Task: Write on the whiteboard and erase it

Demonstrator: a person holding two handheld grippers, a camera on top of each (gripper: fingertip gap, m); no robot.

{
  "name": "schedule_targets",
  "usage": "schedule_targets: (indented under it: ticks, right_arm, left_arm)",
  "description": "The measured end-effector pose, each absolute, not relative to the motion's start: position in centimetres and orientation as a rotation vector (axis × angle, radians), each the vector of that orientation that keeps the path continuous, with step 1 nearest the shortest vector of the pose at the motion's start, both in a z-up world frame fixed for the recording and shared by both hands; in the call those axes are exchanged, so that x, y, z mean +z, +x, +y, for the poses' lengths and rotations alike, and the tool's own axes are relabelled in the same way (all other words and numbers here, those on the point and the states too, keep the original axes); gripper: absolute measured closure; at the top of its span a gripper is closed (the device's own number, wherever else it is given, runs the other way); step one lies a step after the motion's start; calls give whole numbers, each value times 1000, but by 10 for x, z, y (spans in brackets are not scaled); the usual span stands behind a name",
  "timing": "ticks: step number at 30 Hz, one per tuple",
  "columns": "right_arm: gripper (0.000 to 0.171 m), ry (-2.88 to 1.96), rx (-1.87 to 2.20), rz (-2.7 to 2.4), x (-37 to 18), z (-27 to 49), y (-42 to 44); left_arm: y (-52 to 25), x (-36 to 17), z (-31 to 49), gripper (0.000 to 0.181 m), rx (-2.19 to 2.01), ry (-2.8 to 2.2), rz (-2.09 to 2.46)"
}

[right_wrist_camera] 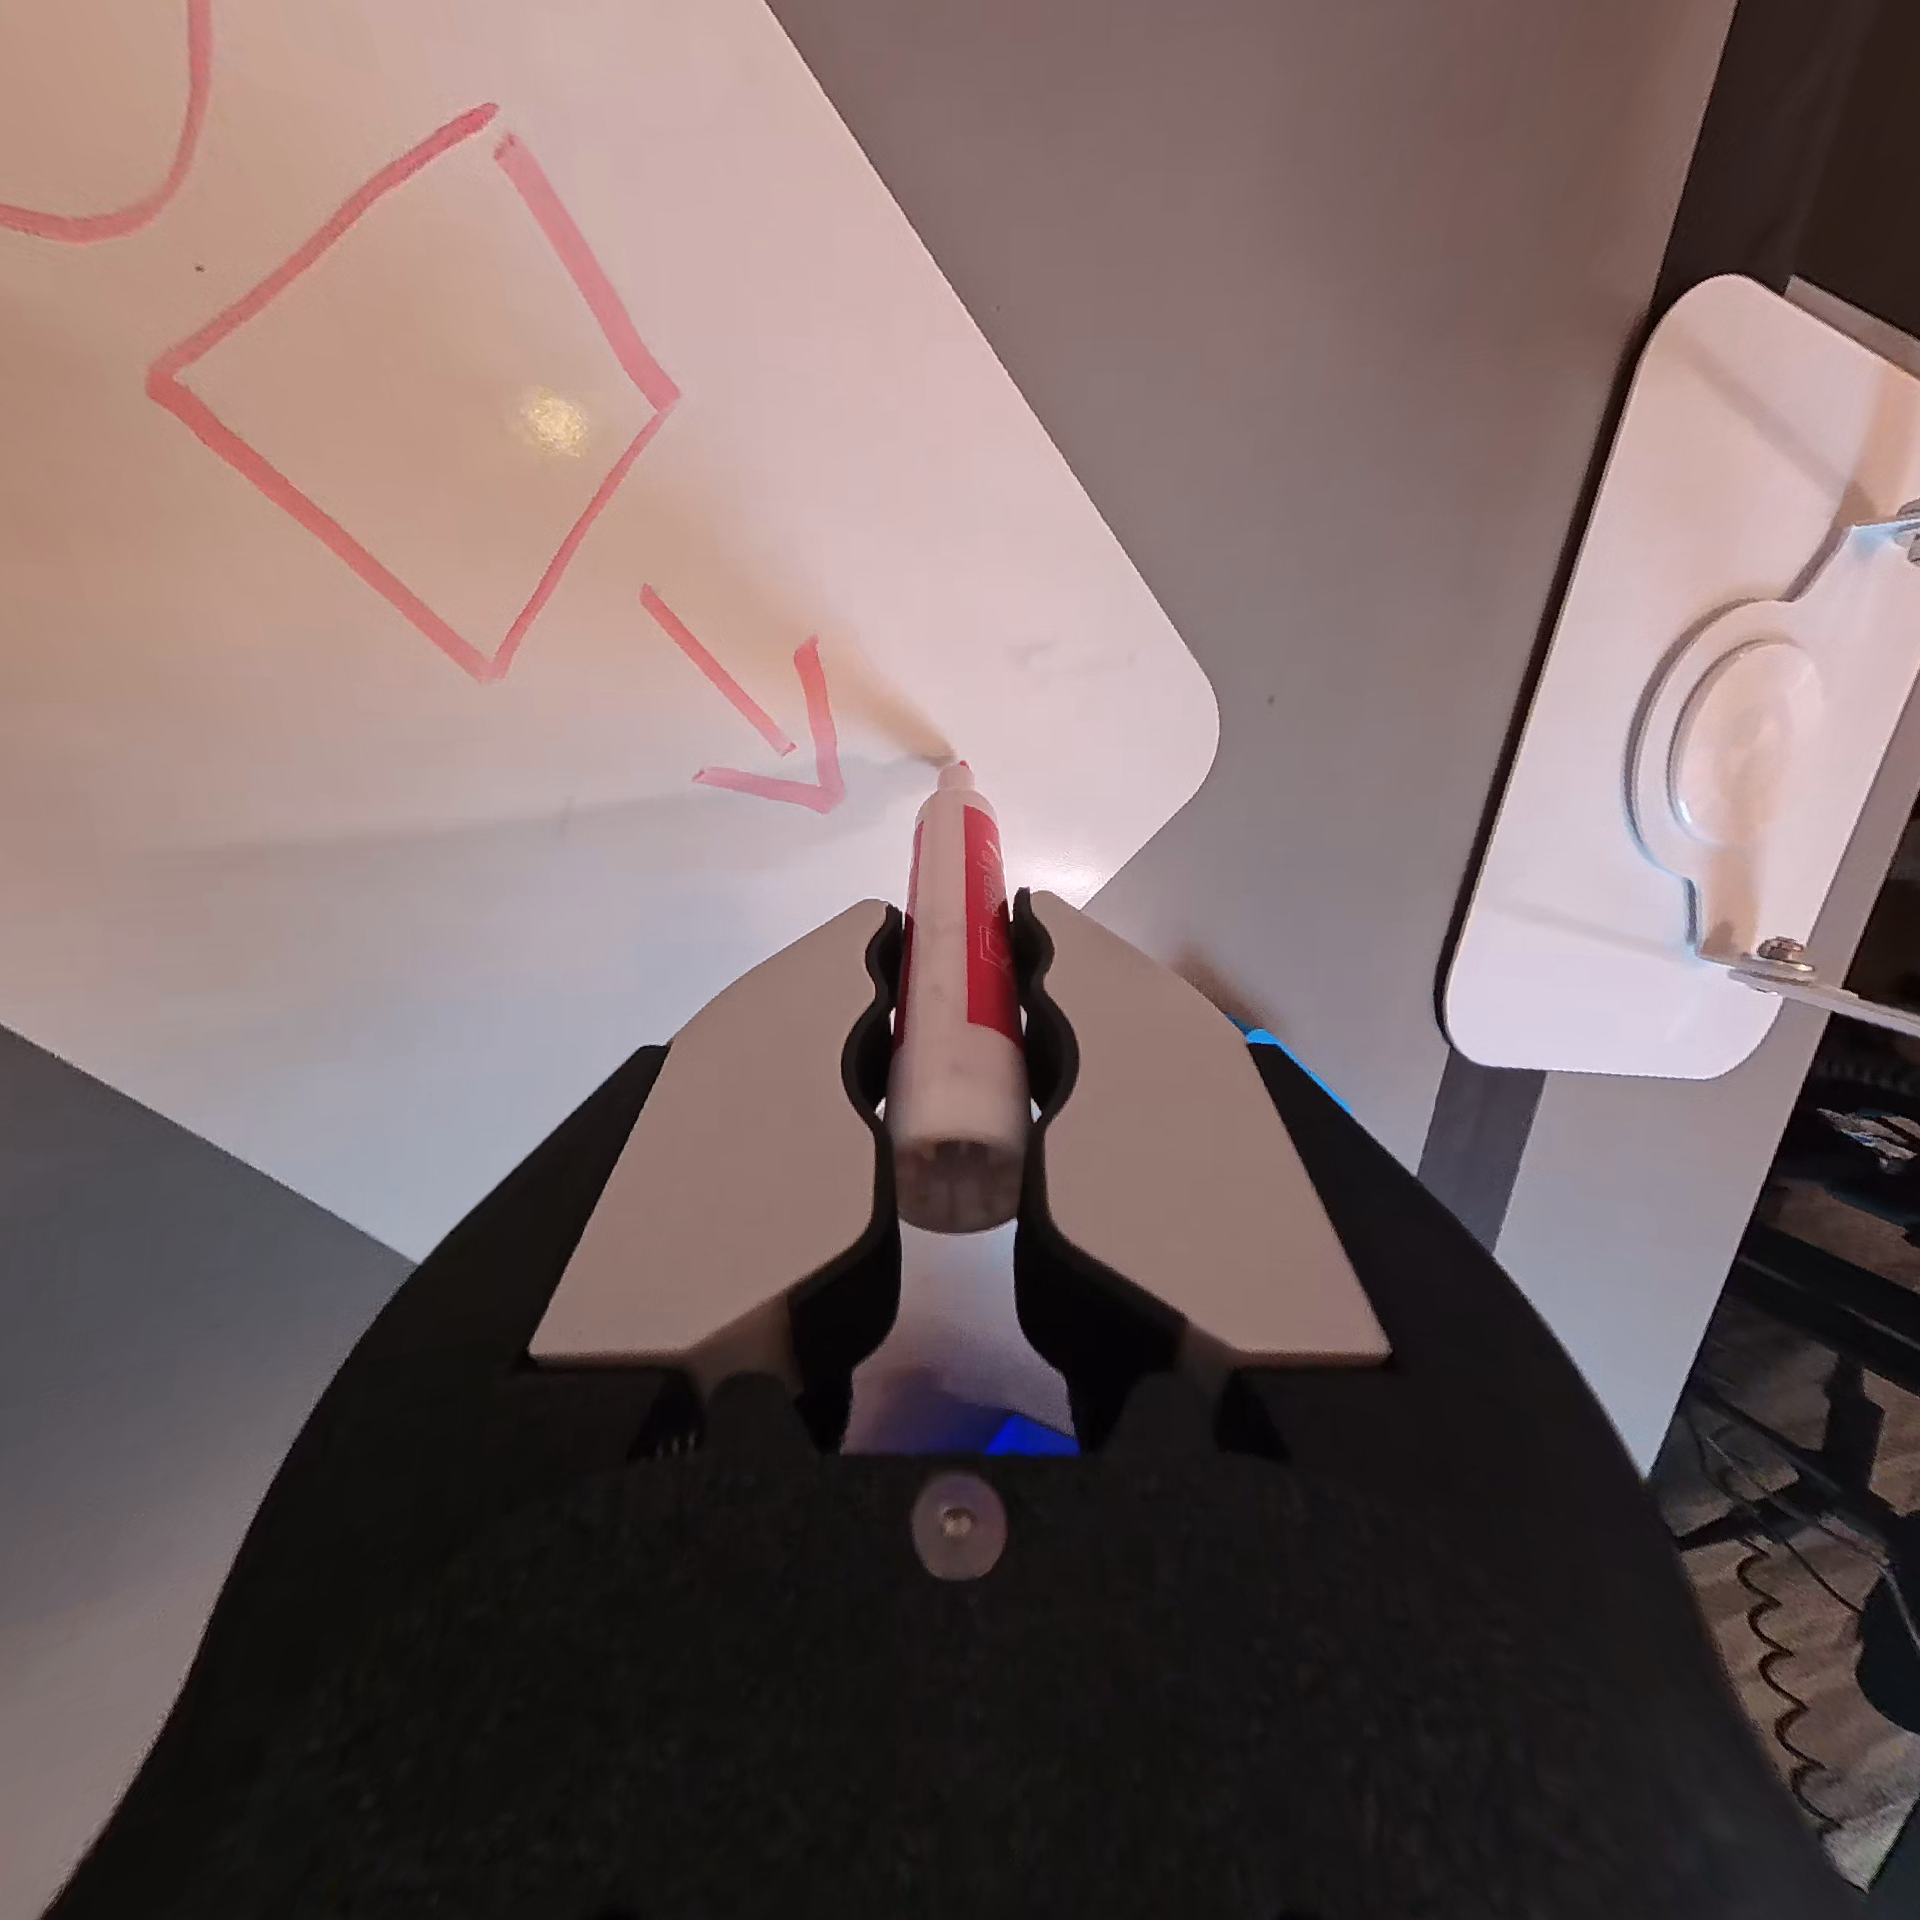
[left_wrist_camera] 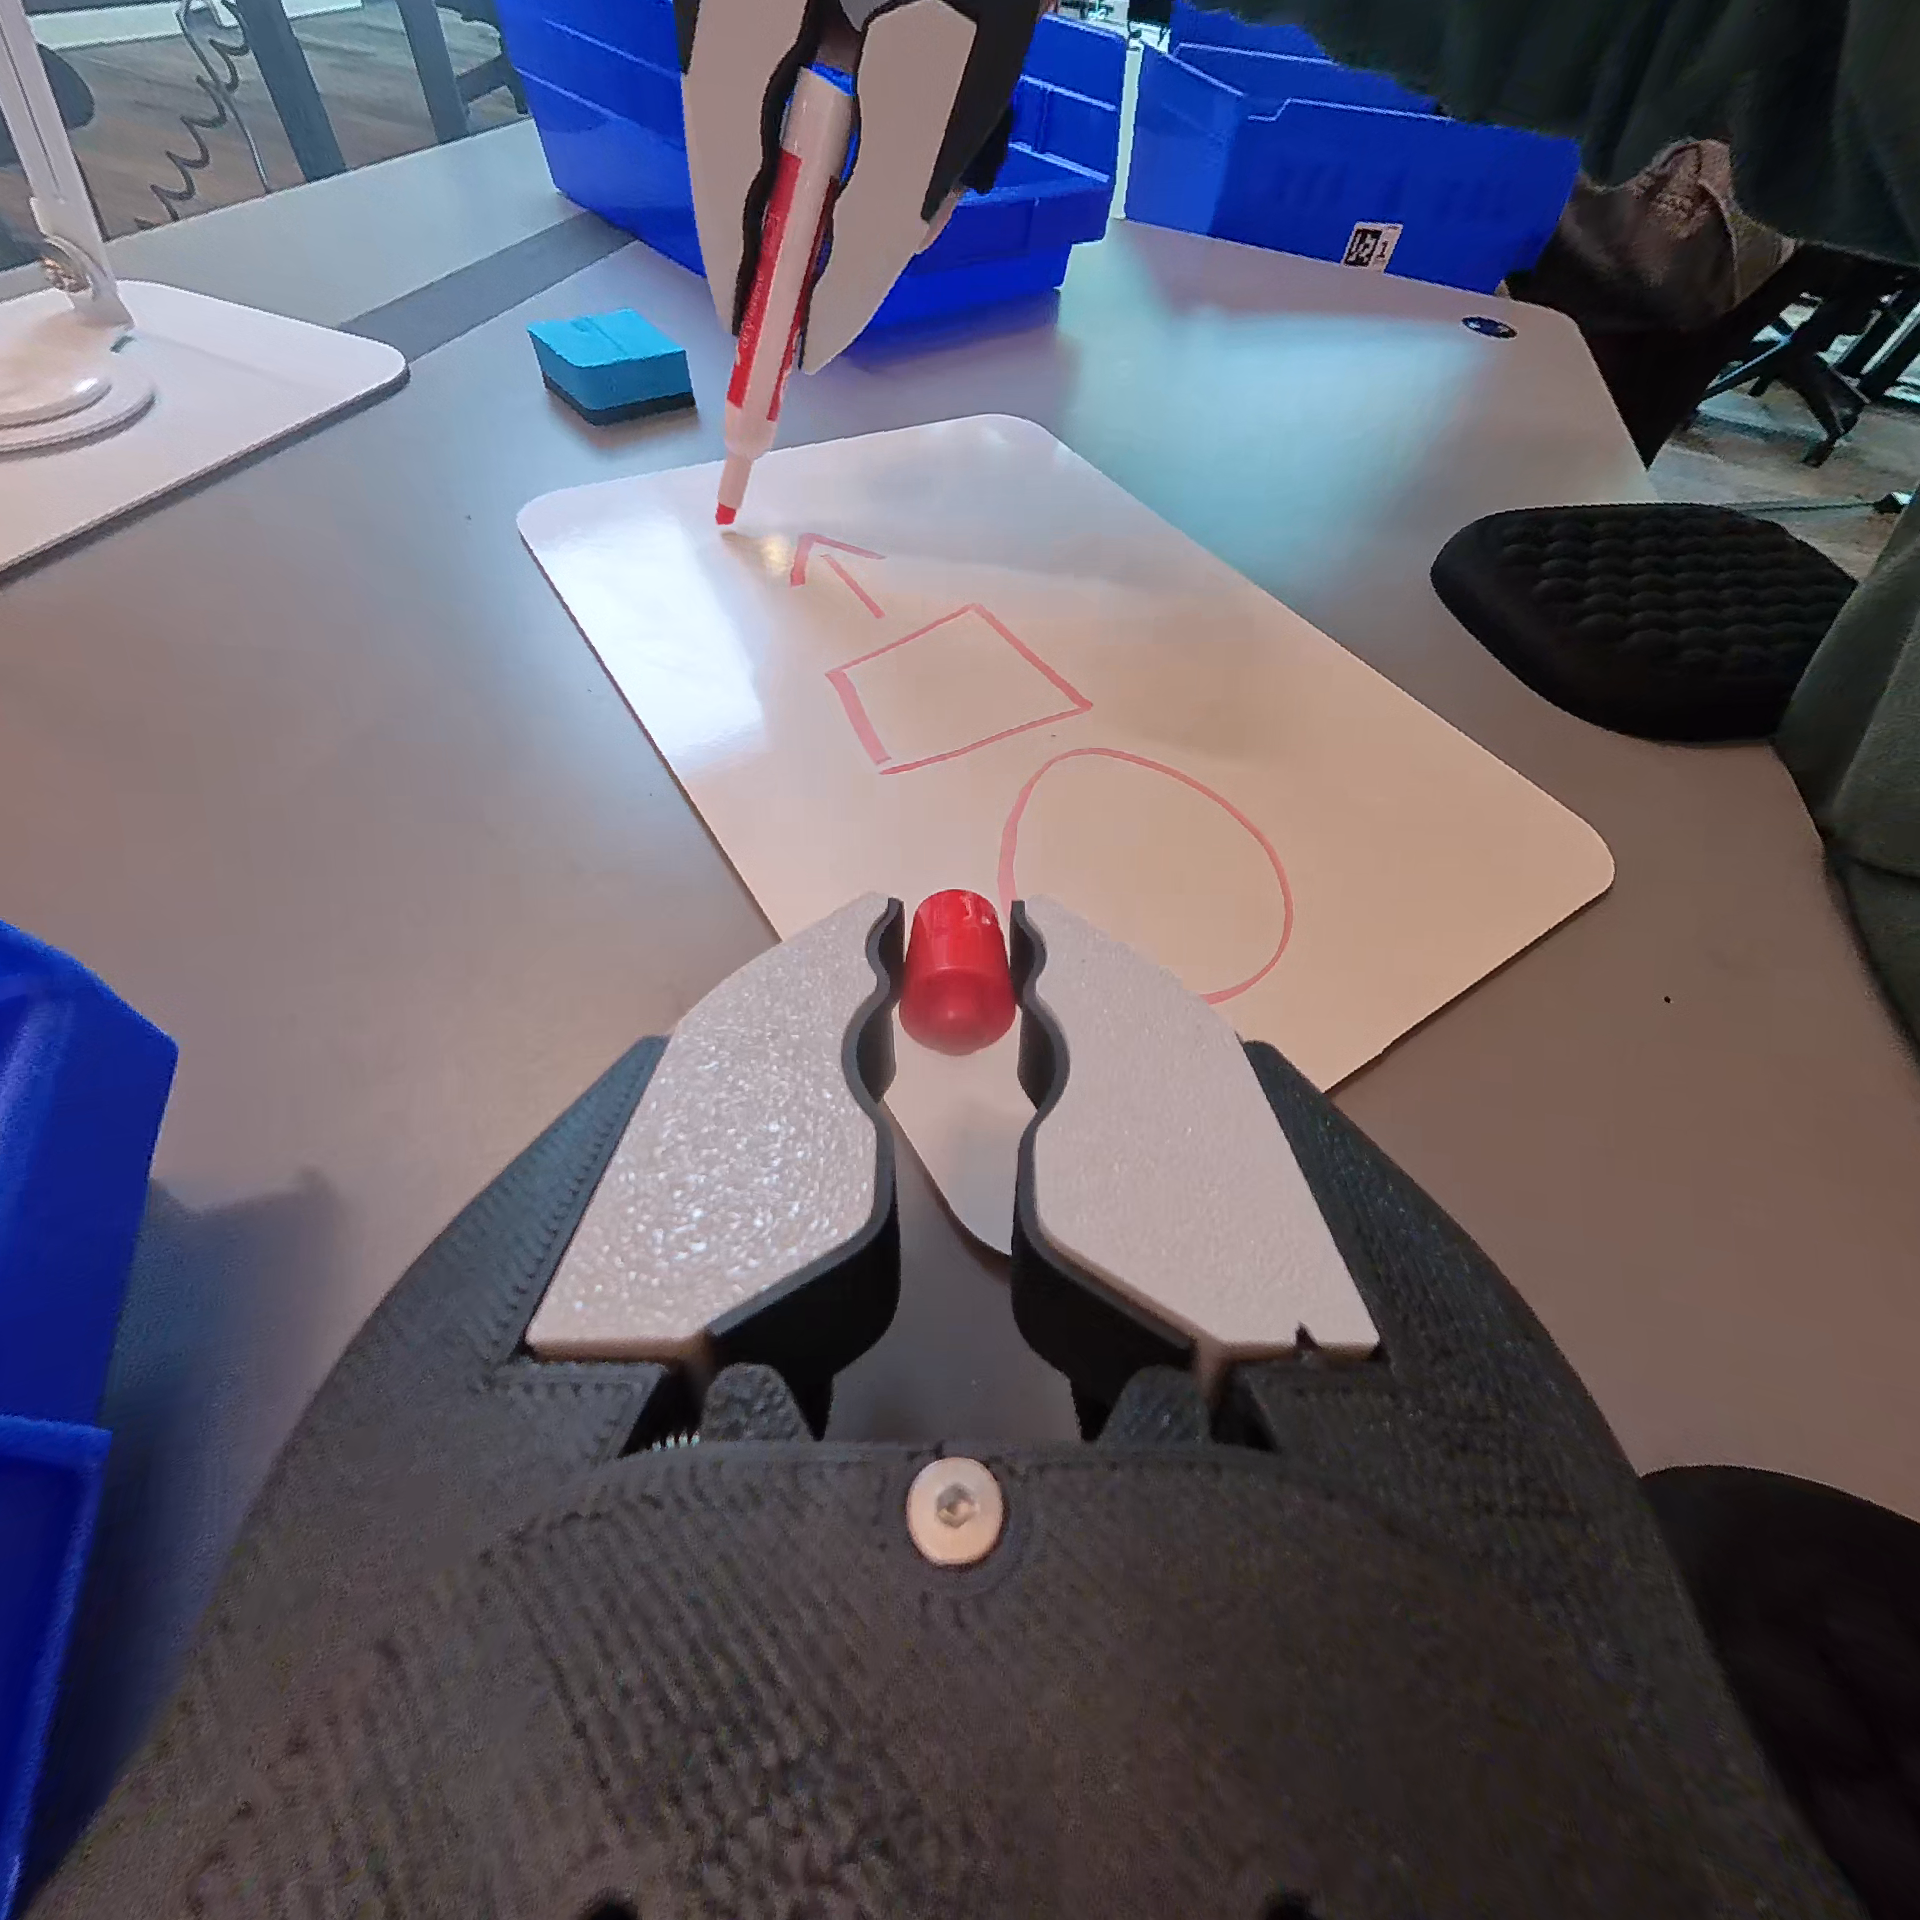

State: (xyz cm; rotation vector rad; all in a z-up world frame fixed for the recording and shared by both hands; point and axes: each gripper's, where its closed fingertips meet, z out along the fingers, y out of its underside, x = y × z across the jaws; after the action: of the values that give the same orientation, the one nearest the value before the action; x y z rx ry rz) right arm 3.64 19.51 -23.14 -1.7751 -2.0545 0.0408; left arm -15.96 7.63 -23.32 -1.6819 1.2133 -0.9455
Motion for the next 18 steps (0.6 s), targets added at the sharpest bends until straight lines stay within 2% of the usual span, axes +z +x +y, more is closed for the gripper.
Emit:
schedule_targets:
  ticks: [18]
  right_arm:
    - [151, -1833, 28, -2120, -232, 155, 63]
  left_arm:
    - [-158, -234, 76, 162, -933, -1683, 1223]
